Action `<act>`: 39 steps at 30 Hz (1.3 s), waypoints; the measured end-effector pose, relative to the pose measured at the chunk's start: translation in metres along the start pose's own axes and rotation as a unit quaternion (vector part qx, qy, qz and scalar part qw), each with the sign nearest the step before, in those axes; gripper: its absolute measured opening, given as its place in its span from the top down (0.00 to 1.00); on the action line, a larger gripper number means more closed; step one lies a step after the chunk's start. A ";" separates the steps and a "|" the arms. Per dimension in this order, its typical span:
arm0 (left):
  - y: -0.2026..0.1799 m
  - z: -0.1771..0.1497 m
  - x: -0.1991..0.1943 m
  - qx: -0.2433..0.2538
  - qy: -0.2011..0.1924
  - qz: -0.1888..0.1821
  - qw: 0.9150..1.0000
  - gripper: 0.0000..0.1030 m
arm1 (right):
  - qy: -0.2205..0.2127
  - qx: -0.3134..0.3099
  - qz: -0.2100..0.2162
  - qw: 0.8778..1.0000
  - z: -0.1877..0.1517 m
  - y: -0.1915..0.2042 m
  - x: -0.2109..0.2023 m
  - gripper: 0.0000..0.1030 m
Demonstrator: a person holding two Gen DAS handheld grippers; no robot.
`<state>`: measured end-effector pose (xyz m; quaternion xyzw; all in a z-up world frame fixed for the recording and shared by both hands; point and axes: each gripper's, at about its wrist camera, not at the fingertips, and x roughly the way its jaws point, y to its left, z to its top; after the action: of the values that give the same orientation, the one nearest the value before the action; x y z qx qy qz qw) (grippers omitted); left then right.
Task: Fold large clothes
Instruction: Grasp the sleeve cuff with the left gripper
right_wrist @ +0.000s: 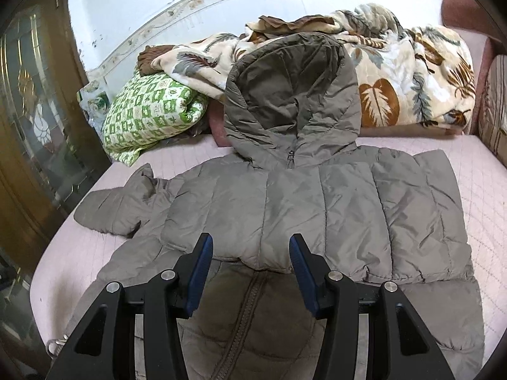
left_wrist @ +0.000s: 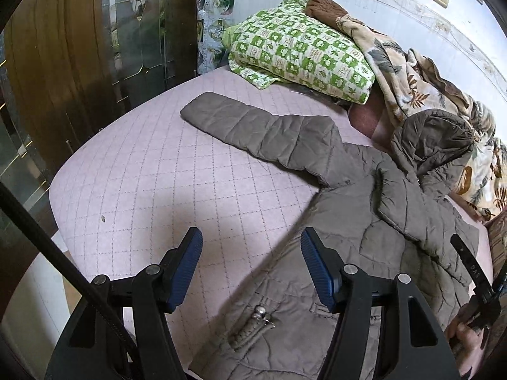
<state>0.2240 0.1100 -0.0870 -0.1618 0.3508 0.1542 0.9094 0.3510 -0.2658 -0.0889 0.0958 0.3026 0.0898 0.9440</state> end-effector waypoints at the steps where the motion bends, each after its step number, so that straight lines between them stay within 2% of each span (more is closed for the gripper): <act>1: -0.002 0.001 -0.001 0.002 -0.001 0.000 1.000 0.38 | 0.000 0.001 0.002 1.000 0.000 -0.001 -0.001 0.47; 6: -0.003 0.003 0.001 0.004 0.001 0.001 1.000 0.35 | -0.006 0.015 0.004 1.000 0.001 -0.012 -0.009 0.45; 11: 0.013 0.009 0.020 -0.012 0.018 -0.007 1.000 0.34 | -0.015 0.027 0.000 1.000 0.005 -0.027 -0.021 0.44; 16: 0.051 0.022 0.044 -0.061 0.043 -0.029 0.997 0.34 | -0.018 0.039 0.005 0.999 0.008 -0.039 -0.026 0.43; 20: 0.090 0.041 0.064 -0.118 0.046 -0.058 0.990 0.35 | -0.015 0.035 0.004 0.999 0.007 -0.040 -0.024 0.43; 23: 0.106 0.055 0.079 -0.140 0.049 -0.076 0.986 0.39 | -0.010 0.031 0.002 0.999 0.006 -0.040 -0.019 0.43; 27: 0.126 0.079 0.109 -0.193 0.046 -0.122 0.972 0.47 | -0.006 0.025 -0.002 1.000 0.006 -0.038 -0.014 0.43; 31: 0.146 0.103 0.150 -0.252 0.051 -0.163 0.952 0.51 | 0.004 0.026 0.004 1.000 0.004 -0.037 -0.008 0.43; 35: 0.160 0.129 0.194 -0.282 0.041 -0.172 0.943 0.52 | 0.010 0.007 -0.007 1.000 0.003 -0.030 -0.002 0.43; 39: 0.177 0.142 0.237 -0.316 0.041 -0.180 0.931 0.52 | 0.014 0.009 -0.007 1.000 0.002 -0.027 0.006 0.43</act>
<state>0.4048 0.3664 -0.1836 -0.5074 0.2856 0.0836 0.8087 0.3601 -0.2905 -0.0972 0.1014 0.3172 0.0819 0.9393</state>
